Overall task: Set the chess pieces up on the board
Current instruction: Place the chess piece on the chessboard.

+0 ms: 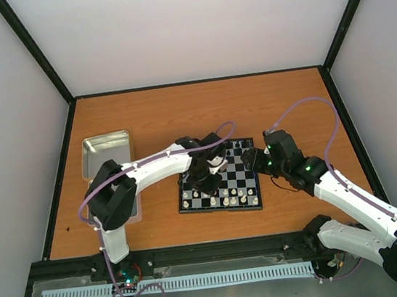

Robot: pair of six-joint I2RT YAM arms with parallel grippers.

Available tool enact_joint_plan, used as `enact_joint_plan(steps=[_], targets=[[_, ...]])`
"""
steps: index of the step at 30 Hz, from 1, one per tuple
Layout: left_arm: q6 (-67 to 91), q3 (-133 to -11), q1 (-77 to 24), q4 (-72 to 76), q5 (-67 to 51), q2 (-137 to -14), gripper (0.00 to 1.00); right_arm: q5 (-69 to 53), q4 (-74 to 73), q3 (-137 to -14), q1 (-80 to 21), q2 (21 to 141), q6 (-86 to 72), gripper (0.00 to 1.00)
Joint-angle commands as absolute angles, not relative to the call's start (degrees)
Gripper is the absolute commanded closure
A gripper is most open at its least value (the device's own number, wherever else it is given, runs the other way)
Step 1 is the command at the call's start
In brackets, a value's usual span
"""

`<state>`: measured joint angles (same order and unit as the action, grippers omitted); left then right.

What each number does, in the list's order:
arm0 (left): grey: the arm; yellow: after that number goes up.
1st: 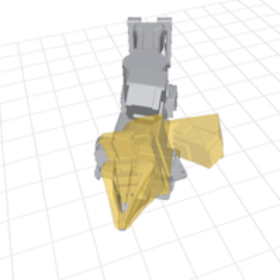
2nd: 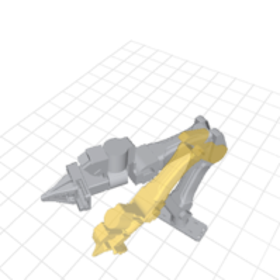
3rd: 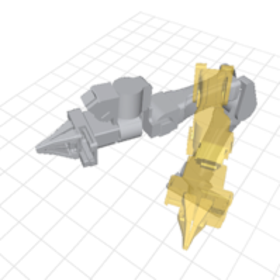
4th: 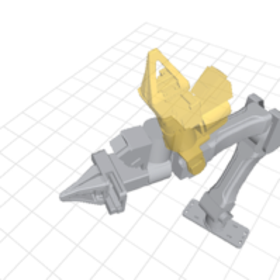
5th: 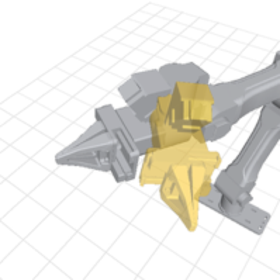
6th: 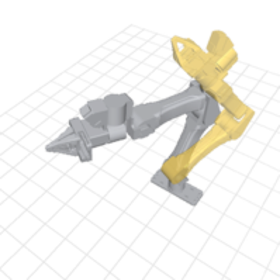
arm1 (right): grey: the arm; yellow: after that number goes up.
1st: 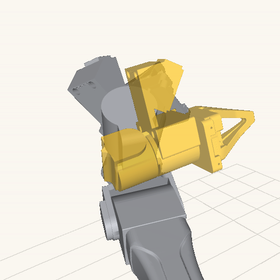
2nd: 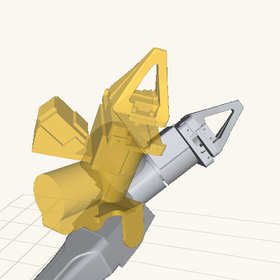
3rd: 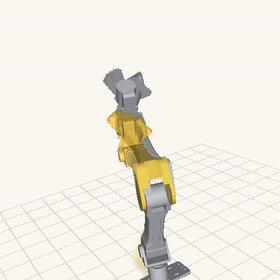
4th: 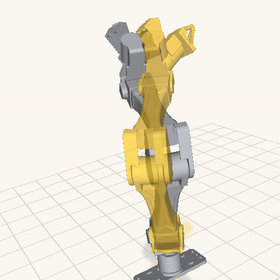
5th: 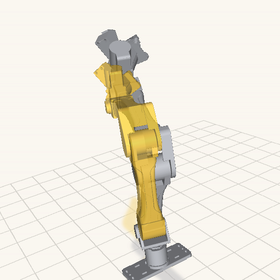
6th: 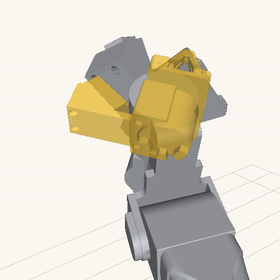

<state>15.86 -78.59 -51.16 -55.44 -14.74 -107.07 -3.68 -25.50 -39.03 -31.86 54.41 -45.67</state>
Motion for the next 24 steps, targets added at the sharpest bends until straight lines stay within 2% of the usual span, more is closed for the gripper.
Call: enact_joint_plan(steps=[1,24], targets=[[13.4,-82.2,-50.1,-57.6,-13.4,-108.1,0.99,-2.6,-25.0,-38.7,-31.6,53.8,-45.5,0.46],[12.9,-84.6,-50.0,-59.0,-11.9,-110.6,0.99,-1.6,-25.2,-38.0,-31.6,53.1,-45.8,0.46]])
